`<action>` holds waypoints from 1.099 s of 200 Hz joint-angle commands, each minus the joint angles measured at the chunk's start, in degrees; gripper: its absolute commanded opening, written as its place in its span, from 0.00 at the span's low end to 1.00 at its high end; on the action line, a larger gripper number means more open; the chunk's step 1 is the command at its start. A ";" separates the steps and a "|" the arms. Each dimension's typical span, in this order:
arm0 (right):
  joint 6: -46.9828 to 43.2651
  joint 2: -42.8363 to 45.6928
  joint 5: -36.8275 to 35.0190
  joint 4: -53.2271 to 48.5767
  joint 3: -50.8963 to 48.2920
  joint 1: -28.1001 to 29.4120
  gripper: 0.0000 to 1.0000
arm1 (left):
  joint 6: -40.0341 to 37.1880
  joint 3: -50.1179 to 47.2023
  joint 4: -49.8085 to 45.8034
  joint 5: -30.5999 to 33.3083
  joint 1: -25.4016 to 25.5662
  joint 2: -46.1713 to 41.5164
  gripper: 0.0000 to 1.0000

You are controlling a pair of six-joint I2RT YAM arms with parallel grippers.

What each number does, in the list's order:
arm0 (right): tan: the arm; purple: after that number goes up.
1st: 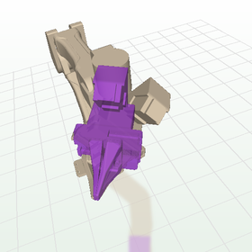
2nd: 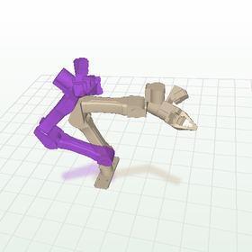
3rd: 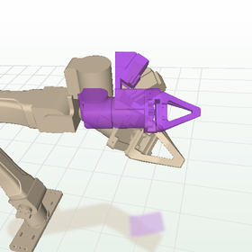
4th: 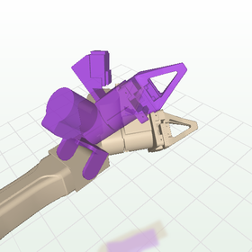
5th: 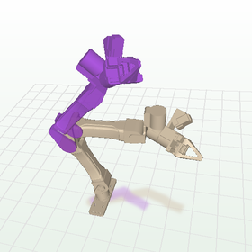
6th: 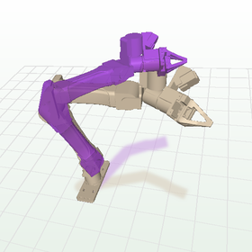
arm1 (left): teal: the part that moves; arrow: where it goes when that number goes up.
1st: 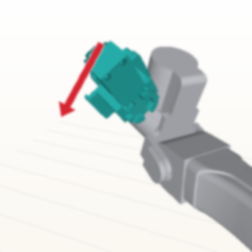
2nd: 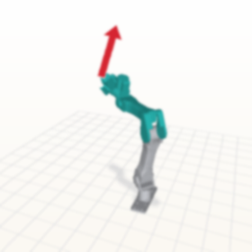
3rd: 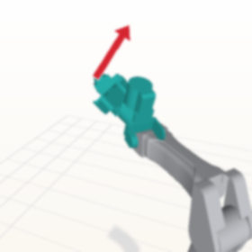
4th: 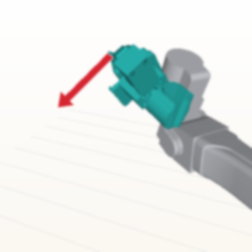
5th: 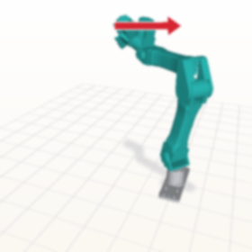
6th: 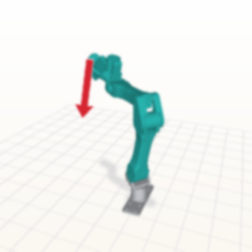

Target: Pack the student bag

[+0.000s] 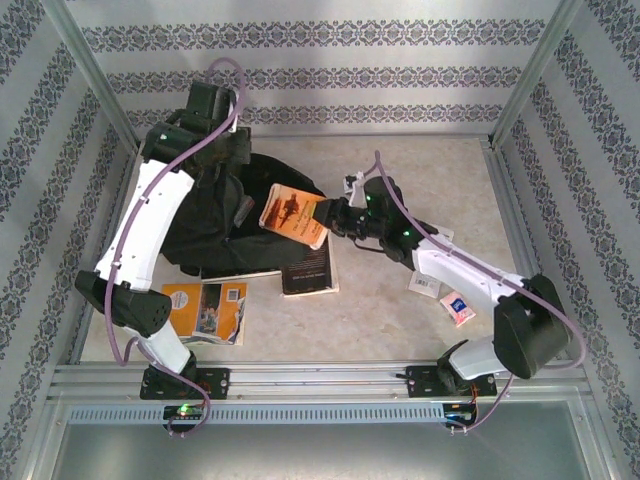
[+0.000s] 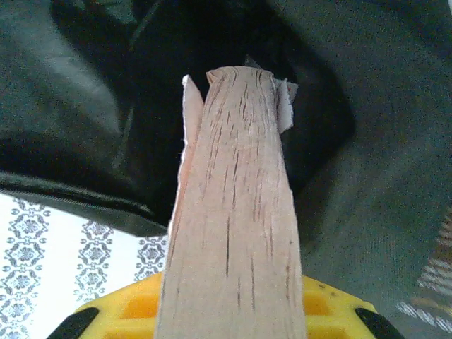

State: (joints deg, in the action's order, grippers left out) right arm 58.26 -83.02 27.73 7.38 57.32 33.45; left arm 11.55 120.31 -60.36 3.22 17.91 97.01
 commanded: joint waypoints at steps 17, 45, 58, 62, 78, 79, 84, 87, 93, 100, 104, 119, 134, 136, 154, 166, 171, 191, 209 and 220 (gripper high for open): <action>-0.61 -10.70 2.75 -0.30 13.87 1.79 0.00 | -4.61 17.88 0.79 2.56 2.57 4.40 0.00; -0.89 -14.41 2.21 -1.59 20.37 4.19 0.00 | -8.79 21.49 2.18 7.13 7.82 6.20 0.00; -2.50 -14.56 0.68 -3.56 22.35 5.04 0.00 | -9.45 21.79 2.89 7.50 9.34 6.48 0.00; -2.85 -14.38 0.19 -3.78 22.49 5.05 0.00 | -9.92 21.79 3.17 7.58 9.83 6.52 0.00; -4.33 -13.49 -2.19 -4.53 22.44 5.10 0.00 | -11.85 21.63 4.42 8.62 12.02 6.95 0.00; -4.33 -13.49 -2.19 -4.53 22.44 5.10 0.00 | -12.01 21.63 4.48 8.63 12.13 7.00 0.00; -4.88 -13.32 -2.65 -4.85 22.52 5.02 0.00 | -12.45 21.64 4.79 8.49 12.73 7.20 0.00; -5.16 -13.19 -3.00 -5.00 22.49 4.94 0.00 | -12.58 21.63 4.95 8.13 13.02 7.34 0.00; -5.79 -13.00 -3.64 -5.43 22.32 4.85 0.00 | -12.61 21.55 5.04 7.16 13.57 7.49 0.00; -6.38 -12.84 -4.48 -6.19 22.03 4.63 0.00 | -12.08 21.33 5.16 5.83 14.10 7.74 0.00; -6.63 -12.67 -4.83 -6.49 21.78 4.46 0.00 | -11.73 21.12 5.29 4.90 14.41 7.87 0.00; -6.81 -11.98 -6.29 -6.93 19.67 3.33 0.00 | -9.79 20.07 5.26 2.80 14.95 8.41 0.00; -4.82 -11.05 -7.77 -6.72 16.36 1.51 0.00 | -7.11 17.48 5.74 0.02 14.96 8.54 0.00; -4.47 -10.96 -7.71 -6.64 15.94 1.24 0.00 | -6.90 17.08 5.94 -0.39 14.96 8.50 0.00; -1.05 -10.53 -6.89 -5.28 12.59 -1.12 0.00 | -5.07 12.60 8.02 -2.79 15.13 7.64 0.00; 0.32 -10.80 -7.25 -6.63 11.94 -2.17 0.00 | -4.25 8.86 10.30 -3.95 15.14 6.57 0.00; 0.75 -10.91 -8.13 -8.36 12.11 -2.40 0.02 | -3.75 7.27 11.41 -4.20 15.14 6.07 0.00; 3.16 -11.82 -10.02 -10.05 12.20 -3.19 0.03 | -1.49 2.39 14.74 -6.90 15.17 4.60 0.00; 7.71 -13.43 -10.76 -9.52 12.35 -3.96 0.04 | 0.12 -0.32 16.64 -8.34 15.22 3.85 0.00; 10.37 -14.86 -10.48 -8.37 12.91 -4.45 0.04 | 0.48 -1.32 17.56 -8.63 15.22 3.50 0.00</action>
State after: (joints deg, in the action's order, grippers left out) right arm 61.69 -95.83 18.55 -4.38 69.19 29.63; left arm 8.78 120.57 -50.52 -3.27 32.69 104.68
